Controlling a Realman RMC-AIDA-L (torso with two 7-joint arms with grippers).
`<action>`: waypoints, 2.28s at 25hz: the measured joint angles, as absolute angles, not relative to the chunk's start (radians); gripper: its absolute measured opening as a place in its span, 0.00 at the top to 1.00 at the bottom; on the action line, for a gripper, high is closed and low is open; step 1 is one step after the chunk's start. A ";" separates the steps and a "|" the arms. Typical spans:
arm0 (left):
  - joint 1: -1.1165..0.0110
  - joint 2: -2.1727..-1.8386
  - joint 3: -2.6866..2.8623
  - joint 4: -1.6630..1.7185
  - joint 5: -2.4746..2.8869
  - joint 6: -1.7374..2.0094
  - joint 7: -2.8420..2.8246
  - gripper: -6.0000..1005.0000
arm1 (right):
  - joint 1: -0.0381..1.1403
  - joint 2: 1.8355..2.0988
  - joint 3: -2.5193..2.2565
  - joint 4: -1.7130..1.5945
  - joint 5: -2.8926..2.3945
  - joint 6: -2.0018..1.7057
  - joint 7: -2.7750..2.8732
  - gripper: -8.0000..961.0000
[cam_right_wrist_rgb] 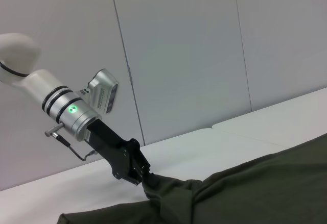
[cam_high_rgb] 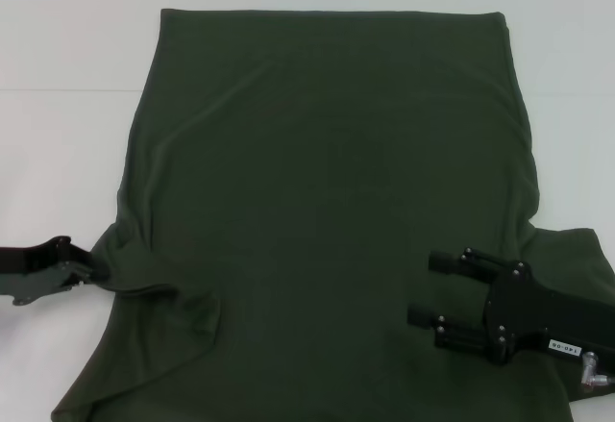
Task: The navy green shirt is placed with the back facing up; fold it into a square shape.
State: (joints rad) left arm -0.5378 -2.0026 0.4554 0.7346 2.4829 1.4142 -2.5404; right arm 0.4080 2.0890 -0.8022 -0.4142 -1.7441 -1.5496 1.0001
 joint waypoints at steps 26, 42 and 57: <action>-0.621 -2.041 0.452 0.597 2.184 1.318 -2.425 0.83 | 0.408 2.089 -0.801 -0.414 -1.742 -1.559 1.000 0.17; -0.545 -2.044 0.441 0.620 2.072 1.524 -2.054 0.30 | 0.397 2.087 -0.713 -0.414 -1.743 -1.597 1.000 0.17; -0.348 -2.095 0.414 0.824 2.139 1.789 -1.292 0.14 | 0.293 2.084 -0.675 -0.534 -1.754 -1.665 1.013 0.17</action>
State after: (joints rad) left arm -0.3479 -2.0946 0.4136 0.8242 2.1389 1.7890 -1.2918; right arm 0.2926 2.0842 -0.6753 -0.5337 -1.7542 -1.6646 1.0129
